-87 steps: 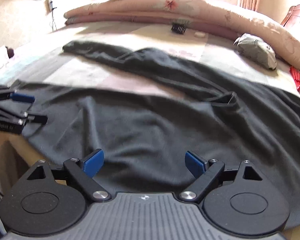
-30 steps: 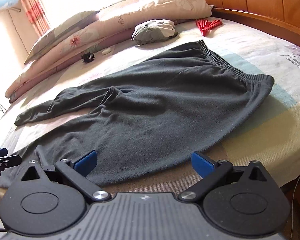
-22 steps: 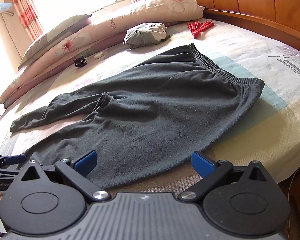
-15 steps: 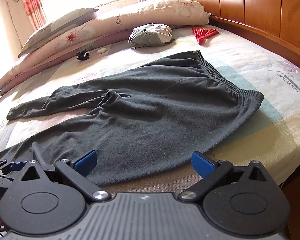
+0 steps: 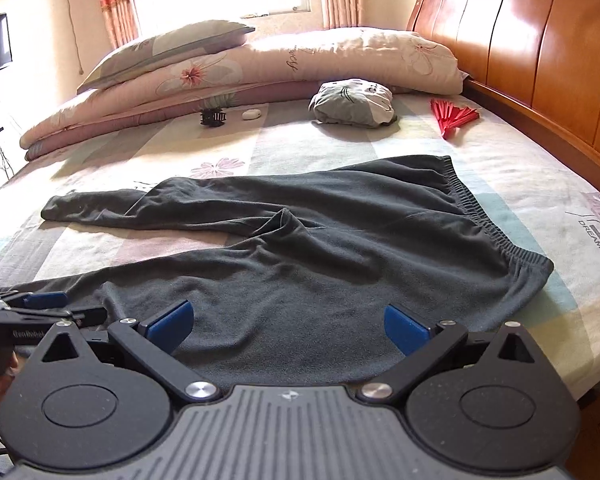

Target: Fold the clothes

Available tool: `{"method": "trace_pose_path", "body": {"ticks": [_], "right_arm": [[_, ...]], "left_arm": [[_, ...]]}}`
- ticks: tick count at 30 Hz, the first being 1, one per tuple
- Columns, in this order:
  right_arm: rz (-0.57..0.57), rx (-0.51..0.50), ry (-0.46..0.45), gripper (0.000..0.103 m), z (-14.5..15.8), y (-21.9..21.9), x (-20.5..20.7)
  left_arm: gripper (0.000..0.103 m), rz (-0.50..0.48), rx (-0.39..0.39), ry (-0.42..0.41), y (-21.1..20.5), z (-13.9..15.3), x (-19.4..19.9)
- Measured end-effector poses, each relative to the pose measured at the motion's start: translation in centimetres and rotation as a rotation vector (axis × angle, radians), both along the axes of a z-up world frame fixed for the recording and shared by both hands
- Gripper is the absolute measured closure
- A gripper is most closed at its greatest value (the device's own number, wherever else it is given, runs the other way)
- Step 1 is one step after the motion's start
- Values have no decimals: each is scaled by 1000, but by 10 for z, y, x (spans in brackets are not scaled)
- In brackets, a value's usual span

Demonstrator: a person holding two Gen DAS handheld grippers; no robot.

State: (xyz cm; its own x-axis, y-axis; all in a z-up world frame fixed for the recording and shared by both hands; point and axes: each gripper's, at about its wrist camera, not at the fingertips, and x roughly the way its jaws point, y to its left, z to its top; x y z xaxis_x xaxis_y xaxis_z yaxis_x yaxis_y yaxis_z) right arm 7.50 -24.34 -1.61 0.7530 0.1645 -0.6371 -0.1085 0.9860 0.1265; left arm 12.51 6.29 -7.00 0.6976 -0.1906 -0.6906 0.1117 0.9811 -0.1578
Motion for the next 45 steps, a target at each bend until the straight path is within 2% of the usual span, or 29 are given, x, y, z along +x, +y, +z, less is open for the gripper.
{"method": "trace_pose_path", "body": {"ticks": [4, 6, 7, 9, 11, 14, 19, 21, 25, 28, 29, 30, 34, 35, 38, 40, 42, 45], "right_arm": [[3, -3, 38, 0, -16, 0, 18], [-12, 15, 67, 0, -28, -4, 26], [-13, 28, 93, 0, -35, -6, 29], [-4, 23, 126, 0, -43, -11, 37], [-1, 21, 140, 0, -46, -19, 46], [-9, 48, 121, 0, -39, -36, 68], [12, 106, 101, 0, -24, -63, 138], [17, 125, 129, 0, -28, -69, 169], [41, 280, 222, 0, -50, -84, 218], [4, 346, 296, 0, -76, -95, 244], [-13, 334, 292, 0, -84, -98, 250], [-1, 329, 248, 0, -85, -100, 253], [-31, 235, 187, 1, -84, -103, 276], [-52, 185, 180, 0, -85, -102, 282], [-93, 145, 204, 1, -84, -101, 292], [-100, 113, 203, 1, -72, -94, 282], [-52, 94, 171, 0, -61, -85, 264], [-9, -21, 190, 0, -57, -66, 240]], "left_arm": [[13, 77, 10, 76, 24, -24, 18], [6, 81, 53, 43, 19, -29, 19], [5, 82, 75, 26, 17, -31, 20], [6, 83, 124, 48, 6, -28, 23], [6, 74, 111, 57, -2, -23, 24], [5, 17, 48, 45, -13, -15, 25], [5, -52, 5, 66, -34, -12, 36], [5, -66, 15, 68, -42, -12, 40], [5, -79, 34, 75, -52, -16, 48], [5, -69, 39, 105, -52, -24, 53], [5, -71, 47, 104, -53, -24, 53], [5, -73, 54, 102, -54, -25, 54], [5, -72, 68, 103, -57, -25, 58], [5, -69, 63, 100, -57, -24, 58], [5, -65, 47, 85, -55, -18, 54], [5, -70, 55, 67, -52, -16, 49], [5, -70, 79, 63, -51, -15, 47], [5, -66, 87, 62, -49, -16, 44]]}}
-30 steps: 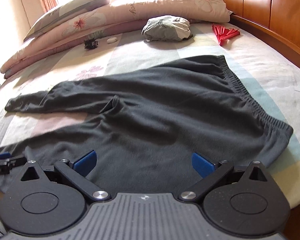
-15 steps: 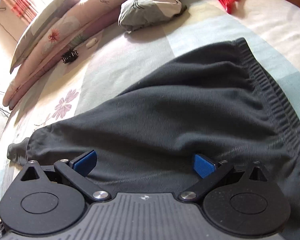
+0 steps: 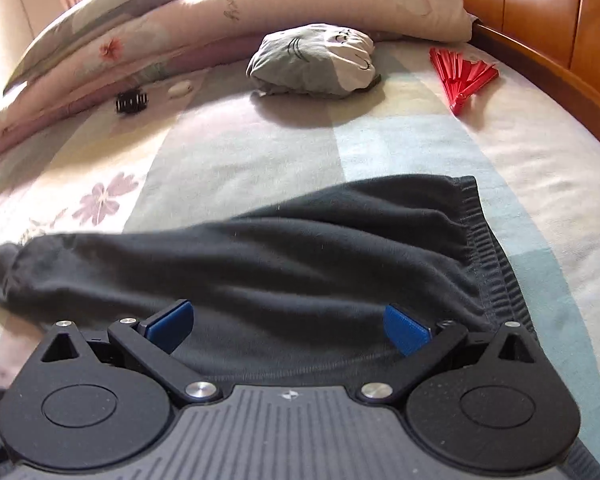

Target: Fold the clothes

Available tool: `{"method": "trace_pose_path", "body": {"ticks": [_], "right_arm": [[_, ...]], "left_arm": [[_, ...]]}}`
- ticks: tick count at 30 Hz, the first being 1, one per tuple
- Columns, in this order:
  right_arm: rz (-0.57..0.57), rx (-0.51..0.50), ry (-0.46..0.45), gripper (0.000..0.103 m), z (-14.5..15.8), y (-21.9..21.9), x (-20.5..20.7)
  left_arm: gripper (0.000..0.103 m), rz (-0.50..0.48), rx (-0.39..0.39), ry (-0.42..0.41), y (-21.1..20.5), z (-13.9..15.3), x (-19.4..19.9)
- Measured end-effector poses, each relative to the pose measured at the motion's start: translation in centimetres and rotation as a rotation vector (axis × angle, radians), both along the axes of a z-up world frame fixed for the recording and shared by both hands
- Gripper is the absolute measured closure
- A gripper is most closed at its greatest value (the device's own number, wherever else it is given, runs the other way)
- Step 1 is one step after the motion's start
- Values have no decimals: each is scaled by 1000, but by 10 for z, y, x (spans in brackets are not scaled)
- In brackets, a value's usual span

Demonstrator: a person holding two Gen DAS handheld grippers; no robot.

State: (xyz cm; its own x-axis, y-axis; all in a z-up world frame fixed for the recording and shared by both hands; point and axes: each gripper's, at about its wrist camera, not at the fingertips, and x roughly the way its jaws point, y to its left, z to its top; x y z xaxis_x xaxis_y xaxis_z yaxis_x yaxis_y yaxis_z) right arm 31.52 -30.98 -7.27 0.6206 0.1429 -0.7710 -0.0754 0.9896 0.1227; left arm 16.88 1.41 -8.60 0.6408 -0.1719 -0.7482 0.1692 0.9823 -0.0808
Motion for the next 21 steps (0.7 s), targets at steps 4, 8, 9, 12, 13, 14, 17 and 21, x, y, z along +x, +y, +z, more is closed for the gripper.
{"method": "trace_pose_path", "body": {"ticks": [4, 8, 9, 12, 13, 14, 17, 21], "right_arm": [[29, -128, 84, 0, -21, 20, -7], [36, -174, 112, 0, -38, 35, 0], [29, -175, 101, 0, -37, 35, 5], [-16, -153, 84, 0, -40, 31, 28], [-28, -153, 76, 0, -40, 31, 35], [-21, -165, 70, 0, -39, 33, 37], [0, -186, 56, 0, -35, 35, 38], [19, -143, 12, 0, -16, 24, 8]], "left_arm": [[5, -21, -23, -2, 1, 0, -5], [5, -27, -17, -1, 1, -1, -8], [5, -25, -21, 2, 1, -1, -7], [5, -11, -21, 1, 3, -2, -9], [5, -10, -23, -1, 4, -1, -10], [5, -10, -25, -2, 5, -1, -12], [5, -12, -23, -12, 7, 2, -16], [5, -3, -22, -22, 12, 4, -20]]}}
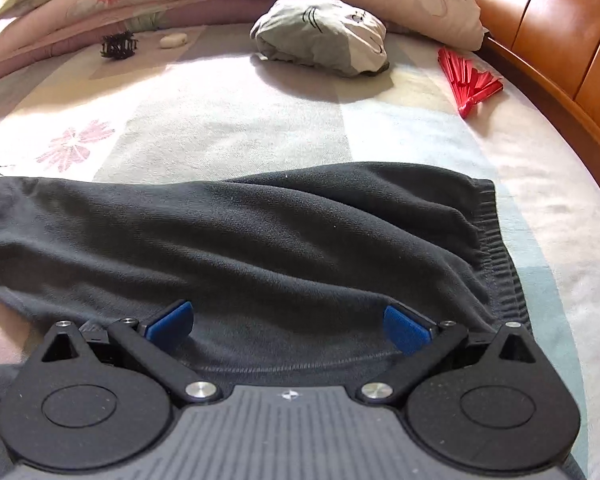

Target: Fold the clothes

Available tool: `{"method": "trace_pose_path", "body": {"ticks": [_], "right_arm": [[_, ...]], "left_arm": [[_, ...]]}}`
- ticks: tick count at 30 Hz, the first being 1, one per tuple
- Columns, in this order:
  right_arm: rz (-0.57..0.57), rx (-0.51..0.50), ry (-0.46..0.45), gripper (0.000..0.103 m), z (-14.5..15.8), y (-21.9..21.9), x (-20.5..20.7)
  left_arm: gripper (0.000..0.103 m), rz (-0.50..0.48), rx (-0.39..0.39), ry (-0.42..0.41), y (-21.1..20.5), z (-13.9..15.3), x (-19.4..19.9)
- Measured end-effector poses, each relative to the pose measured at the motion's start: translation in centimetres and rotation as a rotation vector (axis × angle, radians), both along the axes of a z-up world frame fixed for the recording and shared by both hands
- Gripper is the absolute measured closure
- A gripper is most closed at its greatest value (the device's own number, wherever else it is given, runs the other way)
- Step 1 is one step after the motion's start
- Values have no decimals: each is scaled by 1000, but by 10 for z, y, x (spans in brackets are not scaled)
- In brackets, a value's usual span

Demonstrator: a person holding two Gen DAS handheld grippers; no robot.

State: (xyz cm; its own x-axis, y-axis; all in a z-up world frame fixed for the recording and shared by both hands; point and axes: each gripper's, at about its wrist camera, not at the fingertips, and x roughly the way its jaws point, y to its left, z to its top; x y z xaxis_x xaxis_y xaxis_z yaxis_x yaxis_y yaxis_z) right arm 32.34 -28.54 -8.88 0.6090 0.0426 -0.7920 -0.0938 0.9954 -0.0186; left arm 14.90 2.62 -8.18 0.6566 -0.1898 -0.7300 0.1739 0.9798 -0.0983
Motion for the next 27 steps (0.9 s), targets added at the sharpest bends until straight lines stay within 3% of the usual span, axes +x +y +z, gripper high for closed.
{"method": "trace_pose_path", "body": {"ticks": [4, 10, 13, 16, 19, 22, 27], "right_arm": [[-22, 68, -11, 0, 13, -28, -40], [-115, 310, 52, 0, 2, -93, -81], [-165, 271, 57, 0, -15, -108, -83], [-212, 312, -30, 0, -21, -122, -82], [-290, 333, -31, 0, -19, -122, -75], [-268, 247, 35, 0, -13, -107, -68], [-183, 239, 54, 0, 8, -89, -77]], "left_arm": [[5, 5, 5, 16, -1, -4, 0], [5, -40, 6, 39, -17, -11, 0], [5, -54, 6, 53, -25, -16, 3], [5, -55, 14, 54, -28, -15, 2], [5, -52, 1, 47, -24, -10, 1], [5, -29, 22, 11, -13, -1, 6], [5, -3, 36, -38, 15, 10, 38]]}}
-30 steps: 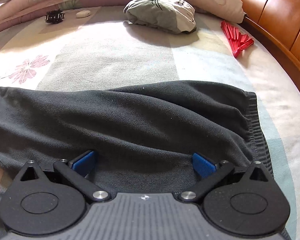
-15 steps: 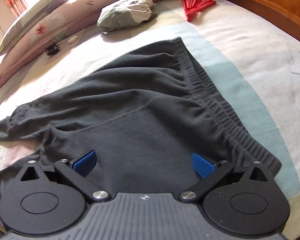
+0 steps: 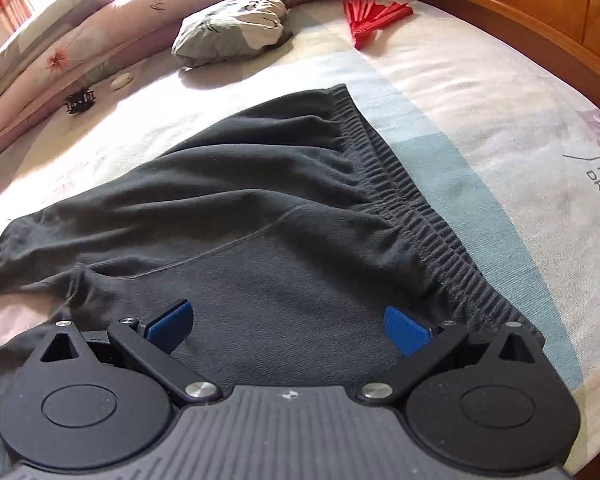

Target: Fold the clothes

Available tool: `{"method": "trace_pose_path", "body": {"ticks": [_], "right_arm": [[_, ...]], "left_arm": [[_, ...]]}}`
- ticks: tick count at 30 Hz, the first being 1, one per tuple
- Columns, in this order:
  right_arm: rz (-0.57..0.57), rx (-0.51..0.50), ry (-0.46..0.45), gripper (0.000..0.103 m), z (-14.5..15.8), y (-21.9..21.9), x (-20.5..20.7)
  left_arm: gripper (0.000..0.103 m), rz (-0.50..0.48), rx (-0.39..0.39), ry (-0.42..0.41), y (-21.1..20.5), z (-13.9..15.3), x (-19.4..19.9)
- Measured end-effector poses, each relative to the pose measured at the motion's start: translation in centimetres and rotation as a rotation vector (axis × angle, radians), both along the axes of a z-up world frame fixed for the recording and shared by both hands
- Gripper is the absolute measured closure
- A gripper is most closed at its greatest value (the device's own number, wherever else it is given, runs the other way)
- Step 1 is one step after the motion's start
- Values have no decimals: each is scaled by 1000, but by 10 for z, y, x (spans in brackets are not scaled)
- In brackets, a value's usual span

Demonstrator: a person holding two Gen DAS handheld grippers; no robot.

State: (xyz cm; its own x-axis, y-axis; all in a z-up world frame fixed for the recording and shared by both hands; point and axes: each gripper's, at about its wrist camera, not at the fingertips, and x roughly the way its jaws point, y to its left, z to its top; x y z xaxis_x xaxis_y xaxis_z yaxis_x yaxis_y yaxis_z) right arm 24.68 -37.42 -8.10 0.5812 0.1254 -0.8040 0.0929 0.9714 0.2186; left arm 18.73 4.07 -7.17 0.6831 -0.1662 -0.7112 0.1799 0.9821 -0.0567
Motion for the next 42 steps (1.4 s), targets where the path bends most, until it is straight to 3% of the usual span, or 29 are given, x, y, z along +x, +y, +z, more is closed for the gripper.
{"method": "trace_pose_path", "body": {"ticks": [7, 14, 17, 19, 22, 23, 24, 26, 30, 35, 37, 42], "right_arm": [[86, -4, -48, 0, 37, 46, 11], [333, -6, -120, 2, 58, 146, 41], [464, -18, -118, 24, 59, 200, 57], [560, -14, -101, 32, 55, 240, 69], [716, -18, -94, 48, 48, 302, 77], [768, -25, -95, 58, 45, 322, 78], [827, -39, -93, 69, 41, 347, 78], [927, -71, -107, 76, 32, 389, 77], [1096, -151, -160, 76, 15, 464, 73], [1147, -212, -203, 77, 2, 499, 78], [1150, -257, -219, 96, -4, 501, 80], [1218, -133, -150, 99, 6, 491, 74]], "left_arm": [[5, 83, -73, -20, 43, 7, 73], [5, 166, -135, -54, 95, 8, 119], [5, 228, -117, -66, 128, 8, 130], [5, 281, -105, -77, 151, 5, 133], [5, 350, -162, -70, 190, -7, 133], [5, 381, -179, -65, 199, -11, 130], [5, 421, -172, -50, 206, -14, 130], [5, 435, -110, -7, 211, -15, 130], [5, 388, -117, -7, 216, -12, 124], [5, 362, -170, -18, 219, -7, 120], [5, 365, -171, -26, 220, -5, 119], [5, 369, -194, -53, 225, 2, 113]]}}
